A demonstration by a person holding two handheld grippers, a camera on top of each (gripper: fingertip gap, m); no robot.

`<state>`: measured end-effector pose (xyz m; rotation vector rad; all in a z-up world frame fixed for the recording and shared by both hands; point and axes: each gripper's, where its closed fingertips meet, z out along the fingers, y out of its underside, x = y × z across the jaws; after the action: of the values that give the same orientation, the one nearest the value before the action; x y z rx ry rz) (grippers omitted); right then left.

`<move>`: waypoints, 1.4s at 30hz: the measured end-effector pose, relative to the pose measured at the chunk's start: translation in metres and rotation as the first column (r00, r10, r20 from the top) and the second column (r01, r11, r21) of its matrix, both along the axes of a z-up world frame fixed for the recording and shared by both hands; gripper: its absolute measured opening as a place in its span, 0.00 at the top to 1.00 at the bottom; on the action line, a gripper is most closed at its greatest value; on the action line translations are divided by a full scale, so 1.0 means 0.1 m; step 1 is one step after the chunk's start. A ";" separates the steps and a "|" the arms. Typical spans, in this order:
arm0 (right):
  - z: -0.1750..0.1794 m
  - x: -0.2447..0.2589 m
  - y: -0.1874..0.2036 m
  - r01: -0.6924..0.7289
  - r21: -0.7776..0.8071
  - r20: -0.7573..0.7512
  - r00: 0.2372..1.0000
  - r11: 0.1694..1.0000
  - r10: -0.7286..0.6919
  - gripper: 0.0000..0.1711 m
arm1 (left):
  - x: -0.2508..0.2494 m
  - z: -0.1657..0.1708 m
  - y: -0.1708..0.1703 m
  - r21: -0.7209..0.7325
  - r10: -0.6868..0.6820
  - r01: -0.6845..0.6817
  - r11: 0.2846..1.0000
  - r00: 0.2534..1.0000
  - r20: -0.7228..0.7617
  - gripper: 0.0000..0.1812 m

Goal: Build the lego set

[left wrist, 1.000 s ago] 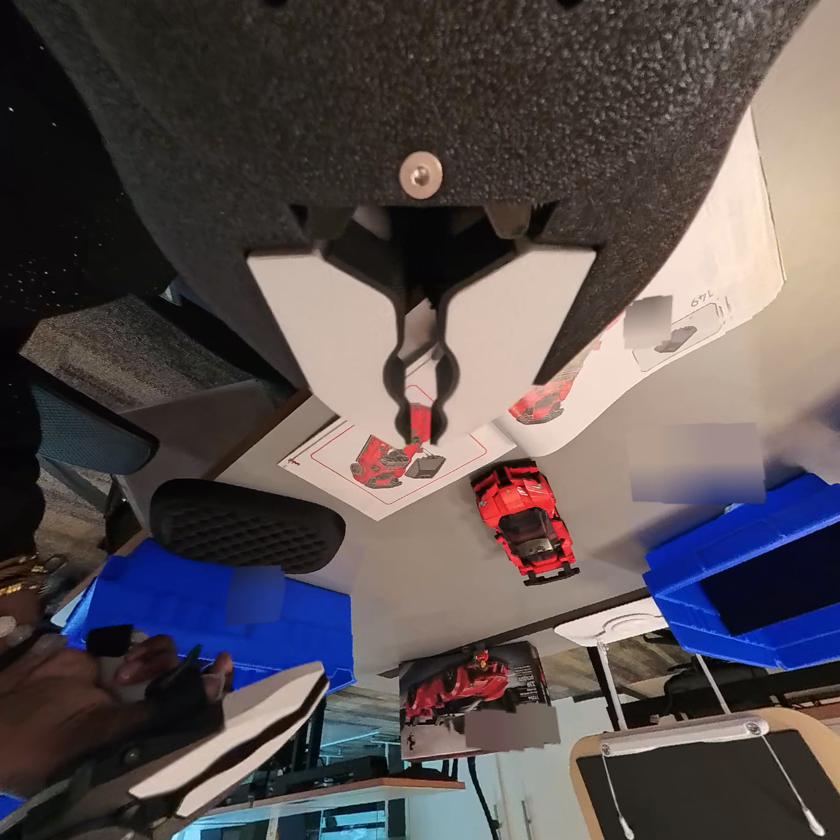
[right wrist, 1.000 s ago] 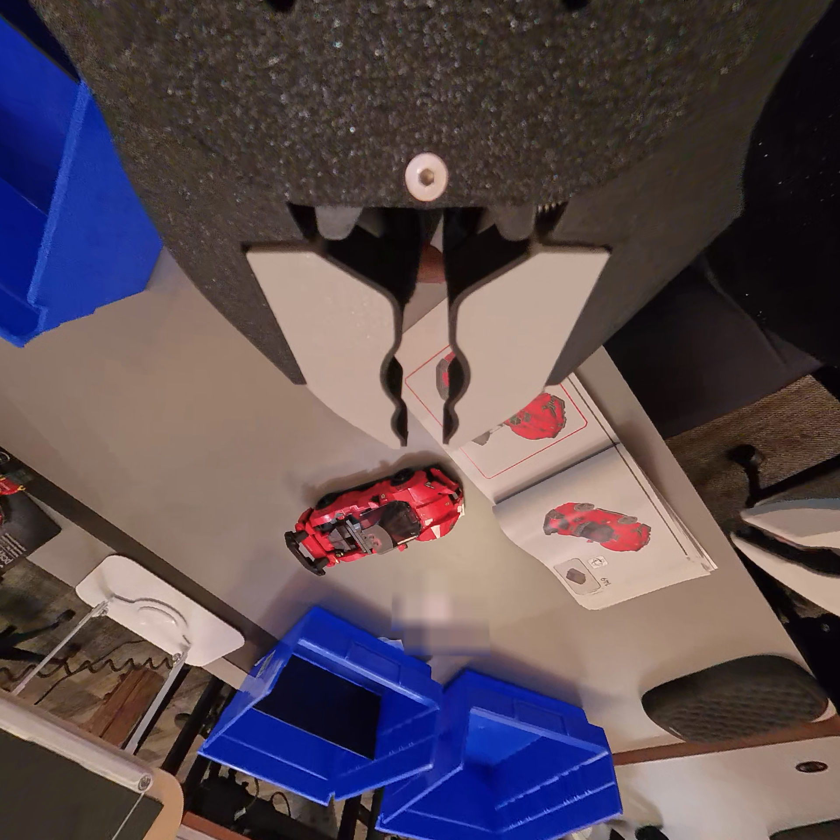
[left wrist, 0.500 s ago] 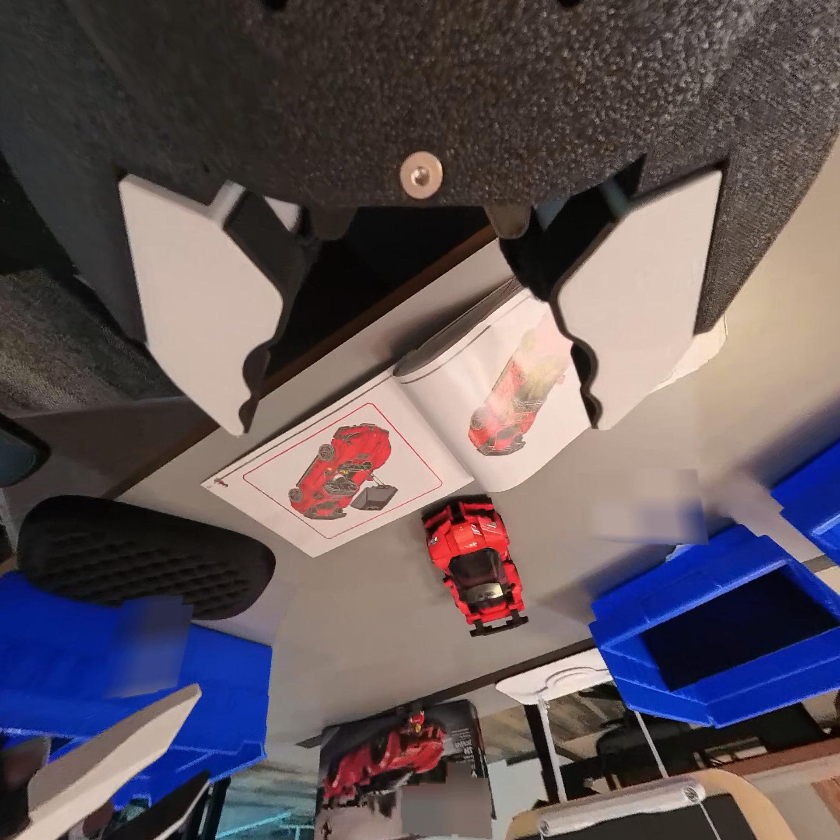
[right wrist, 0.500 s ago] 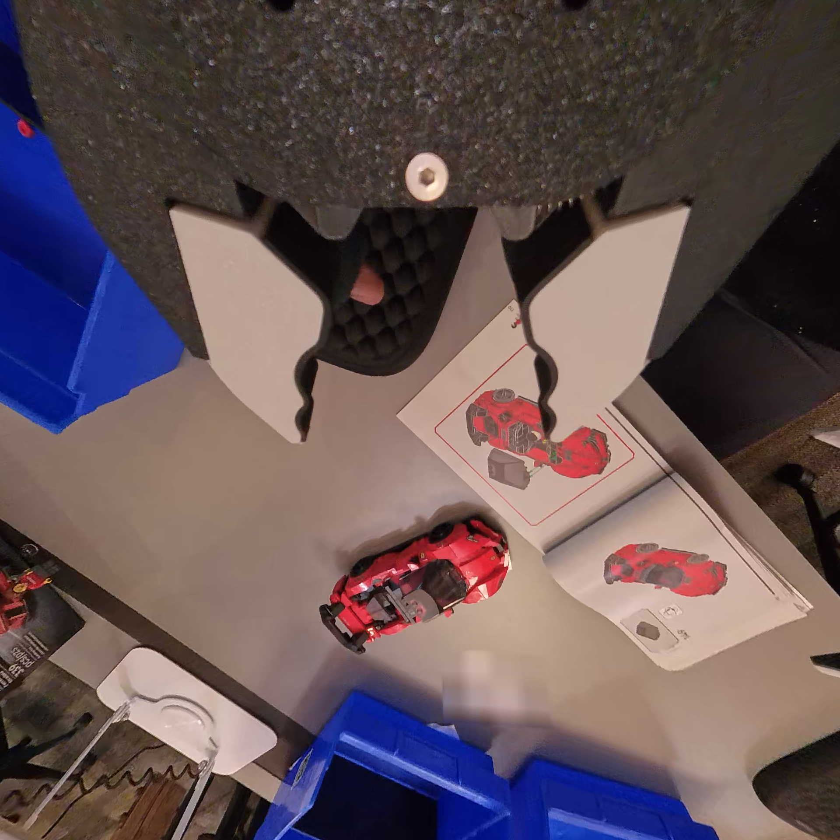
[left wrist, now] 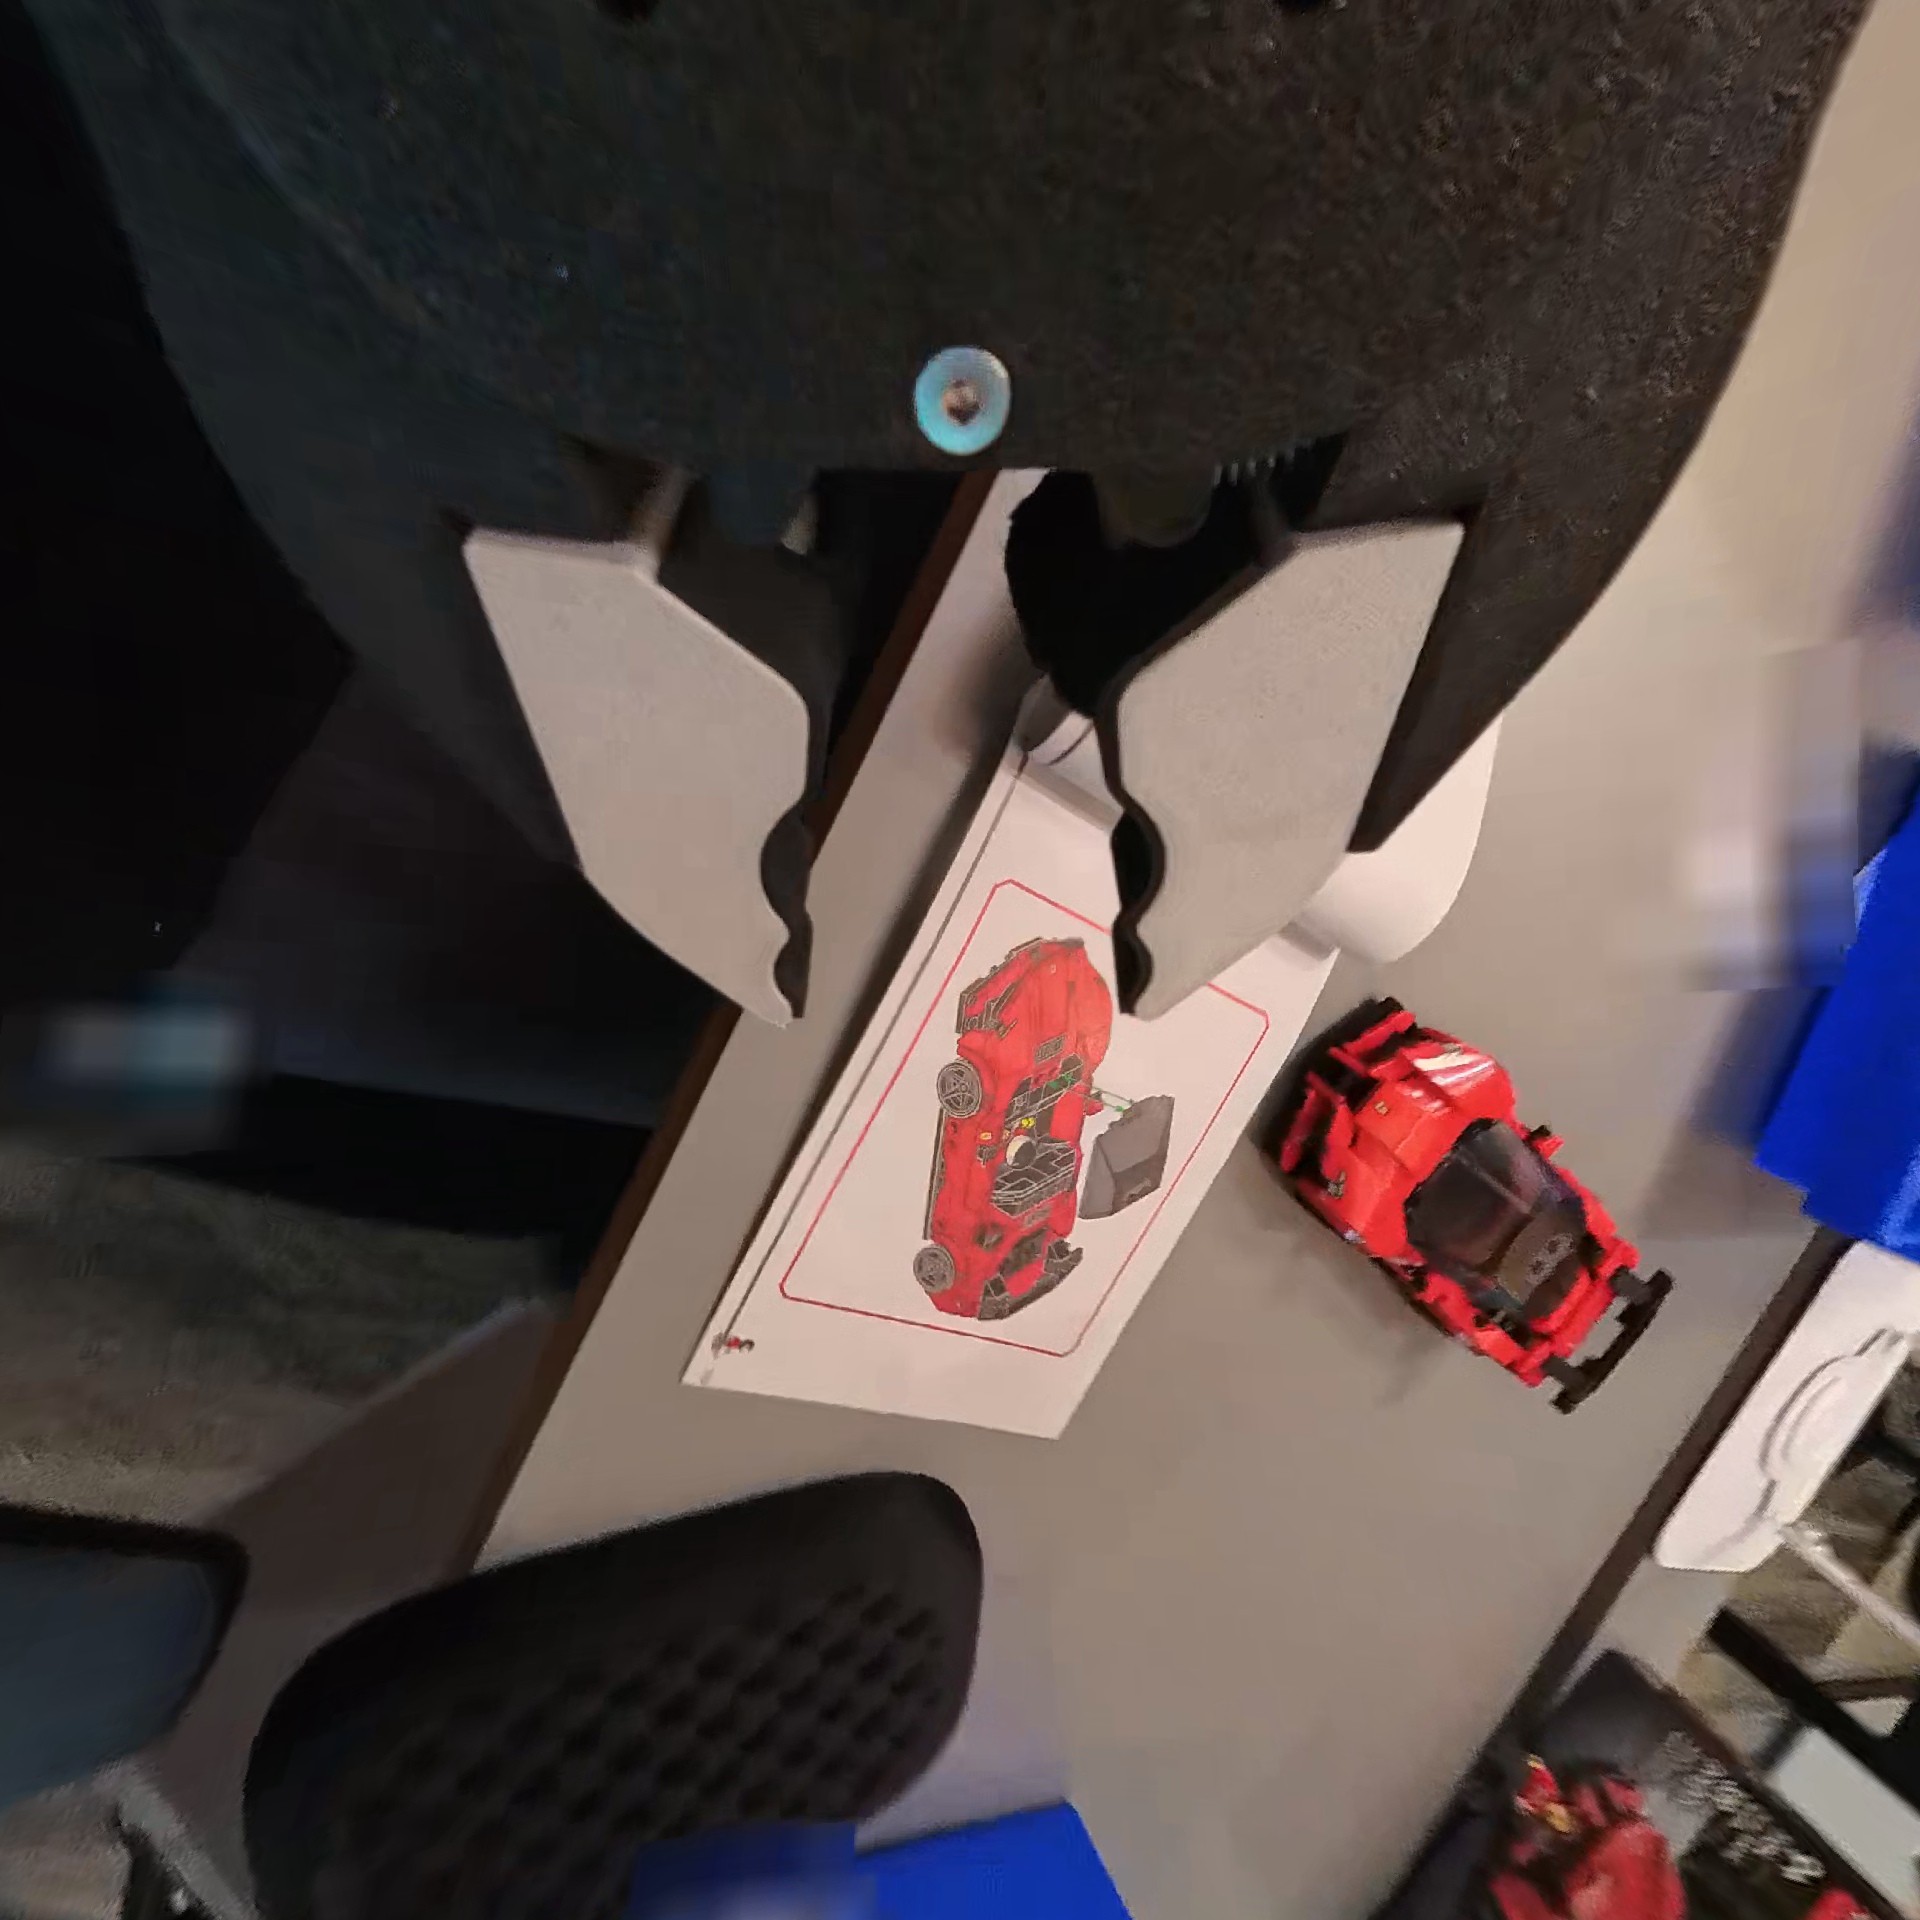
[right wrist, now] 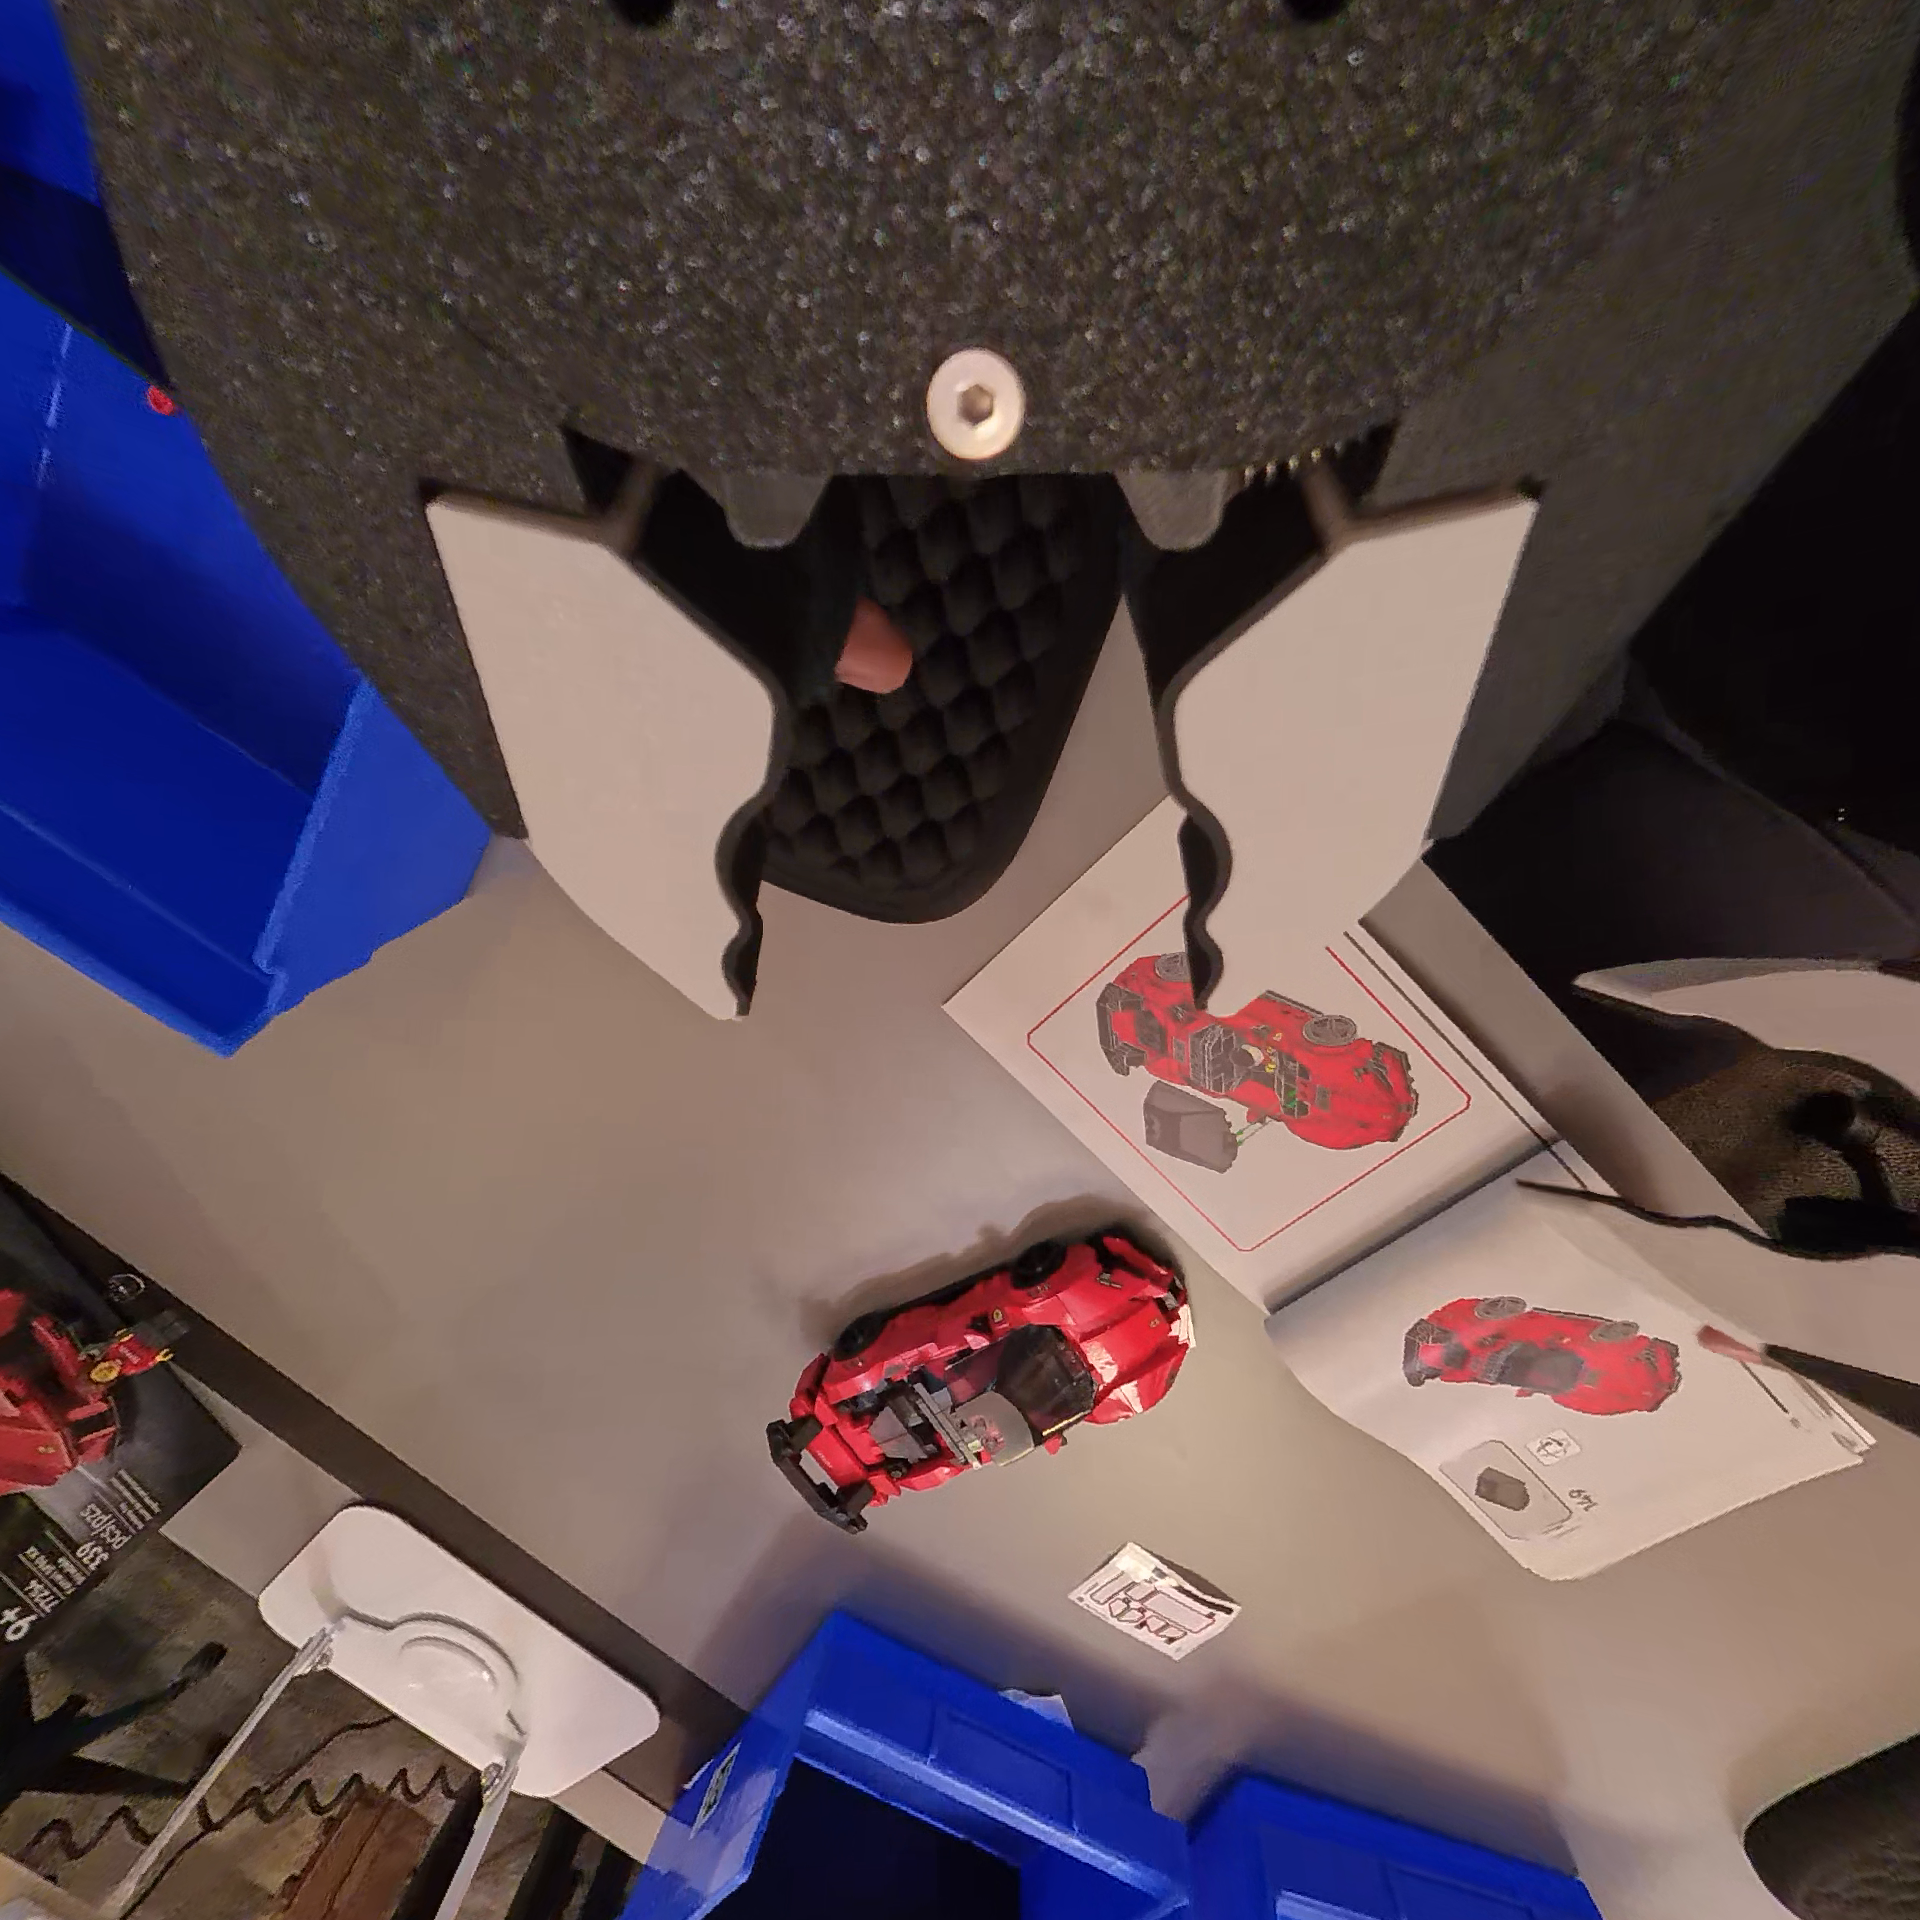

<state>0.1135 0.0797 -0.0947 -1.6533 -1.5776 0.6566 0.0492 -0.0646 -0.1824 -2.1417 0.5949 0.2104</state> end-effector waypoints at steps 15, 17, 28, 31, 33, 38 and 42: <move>-0.06 0.06 0.08 0.008 -0.020 0.017 1.000 1.000 -0.008 0.56 | -0.04 -0.28 0.10 -0.128 -0.039 0.041 0.991 0.999 0.015 0.79; -0.06 0.05 0.07 0.006 -0.018 0.021 1.000 1.000 -0.006 0.56 | -0.04 -0.28 0.10 -0.121 -0.033 0.037 0.992 0.999 0.039 0.80; -0.07 0.01 0.04 0.002 -0.005 0.028 1.000 1.000 -0.002 0.56 | -0.01 -0.12 0.04 -0.042 0.037 -0.029 0.999 0.977 0.209 0.96; -0.02 -0.01 0.02 -0.009 -0.003 0.001 1.000 1.000 0.009 0.60 | 0.05 0.00 0.04 0.029 0.035 -0.048 0.998 0.938 0.344 1.00; 0.00 -0.01 0.00 -0.026 0.003 -0.014 1.000 1.000 0.026 0.68 | 0.03 0.01 0.01 0.034 0.043 -0.060 0.998 0.927 0.372 1.00; 0.12 -0.02 -0.10 -0.083 0.019 -0.083 0.993 0.996 0.084 1.00 | -0.03 -0.01 -0.05 0.020 0.068 -0.081 0.997 0.929 0.364 1.00; 0.14 -0.01 -0.07 -0.059 0.035 -0.083 0.995 0.998 0.062 0.92 | -0.05 0.01 -0.08 0.027 0.072 -0.088 0.996 0.927 0.368 1.00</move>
<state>0.1126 0.0730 -0.0806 -1.5396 -1.5751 0.7186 0.0439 -0.0721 -0.1810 -2.0935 0.2826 -0.1326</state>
